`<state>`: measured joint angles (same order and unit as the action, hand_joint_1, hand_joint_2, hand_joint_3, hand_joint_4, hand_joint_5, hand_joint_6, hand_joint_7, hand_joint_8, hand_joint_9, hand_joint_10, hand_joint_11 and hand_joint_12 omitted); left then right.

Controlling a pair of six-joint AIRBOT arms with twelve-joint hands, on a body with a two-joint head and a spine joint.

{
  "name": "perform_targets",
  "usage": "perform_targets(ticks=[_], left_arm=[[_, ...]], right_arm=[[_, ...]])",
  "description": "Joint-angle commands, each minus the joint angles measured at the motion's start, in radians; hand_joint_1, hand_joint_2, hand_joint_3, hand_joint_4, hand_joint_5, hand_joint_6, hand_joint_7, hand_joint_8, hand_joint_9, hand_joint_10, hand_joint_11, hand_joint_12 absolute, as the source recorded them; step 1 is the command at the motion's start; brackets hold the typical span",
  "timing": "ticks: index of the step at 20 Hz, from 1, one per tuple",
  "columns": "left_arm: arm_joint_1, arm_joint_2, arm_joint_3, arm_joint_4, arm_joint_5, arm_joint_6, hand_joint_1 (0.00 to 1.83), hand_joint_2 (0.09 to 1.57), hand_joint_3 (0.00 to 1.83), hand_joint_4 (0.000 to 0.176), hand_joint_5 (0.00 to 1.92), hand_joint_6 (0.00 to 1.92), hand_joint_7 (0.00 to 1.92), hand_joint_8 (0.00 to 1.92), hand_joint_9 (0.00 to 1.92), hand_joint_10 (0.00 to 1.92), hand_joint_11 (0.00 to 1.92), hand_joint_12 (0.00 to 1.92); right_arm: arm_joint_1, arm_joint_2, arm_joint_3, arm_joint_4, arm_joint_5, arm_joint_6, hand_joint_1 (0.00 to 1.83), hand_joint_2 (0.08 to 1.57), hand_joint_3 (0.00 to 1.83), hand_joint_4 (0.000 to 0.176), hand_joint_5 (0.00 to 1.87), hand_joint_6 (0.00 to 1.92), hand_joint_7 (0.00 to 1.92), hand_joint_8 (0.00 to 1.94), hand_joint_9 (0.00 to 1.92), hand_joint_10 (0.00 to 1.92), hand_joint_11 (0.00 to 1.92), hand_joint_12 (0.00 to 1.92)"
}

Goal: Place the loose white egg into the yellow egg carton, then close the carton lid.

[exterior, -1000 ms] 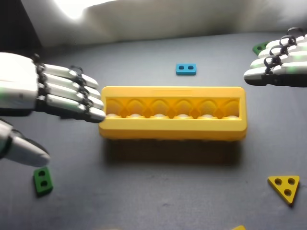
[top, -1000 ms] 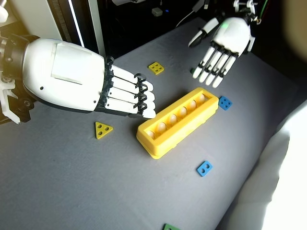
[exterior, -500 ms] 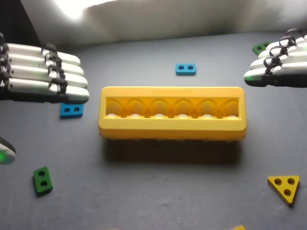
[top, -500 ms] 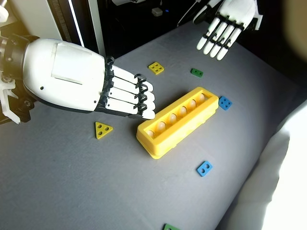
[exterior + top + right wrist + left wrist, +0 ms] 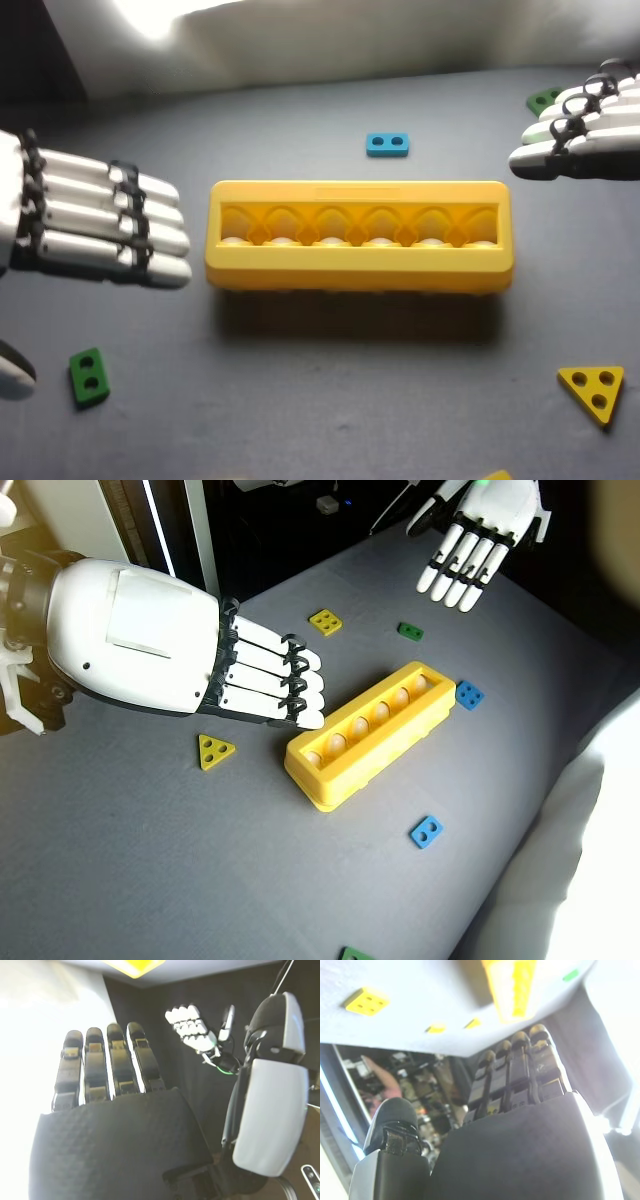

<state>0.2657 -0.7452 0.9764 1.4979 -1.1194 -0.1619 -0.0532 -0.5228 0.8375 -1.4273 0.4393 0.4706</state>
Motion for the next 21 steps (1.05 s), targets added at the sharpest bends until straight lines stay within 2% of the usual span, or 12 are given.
perform_targets(ticks=[1,2,4,10,21], left_arm=[[-0.012,0.018,-0.001,-0.054,0.0,-0.025,0.0,1.24,0.0,0.0,0.02,0.0,0.03,0.0,0.02,0.0,0.0,0.0],[-0.016,0.015,-0.003,-0.033,0.015,-0.08,0.0,1.24,0.0,0.0,0.02,0.0,0.04,0.01,0.03,0.01,0.0,0.0],[-0.014,0.013,-0.003,-0.044,0.019,-0.081,0.0,1.25,0.0,0.0,0.04,0.01,0.05,0.01,0.05,0.01,0.01,0.0],[0.025,0.014,0.007,-0.049,0.026,-0.072,0.0,1.24,0.0,0.0,0.03,0.0,0.05,0.0,0.03,0.0,0.0,0.0],[0.048,0.008,-0.008,-0.122,0.038,-0.024,0.0,1.24,0.0,0.0,0.05,0.01,0.06,0.01,0.04,0.01,0.0,0.0]], right_arm=[[0.015,0.011,0.003,0.047,0.025,0.011,0.43,0.82,0.0,0.0,0.1,0.0,0.07,0.0,0.05,0.01,0.05,0.03],[0.015,0.011,0.003,0.047,0.026,0.015,0.41,0.82,0.0,0.0,0.1,0.0,0.07,0.0,0.05,0.0,0.04,0.03],[0.015,0.011,0.002,0.047,0.026,0.018,0.41,0.82,0.0,0.0,0.11,0.01,0.08,0.01,0.06,0.01,0.05,0.04],[0.015,0.008,0.002,0.048,0.026,0.025,0.41,0.83,0.0,0.0,0.09,0.01,0.06,0.0,0.04,0.0,0.02,0.03],[0.015,0.008,0.002,0.048,0.026,0.027,0.4,0.83,0.0,0.0,0.11,0.01,0.08,0.01,0.05,0.01,0.03,0.02]])
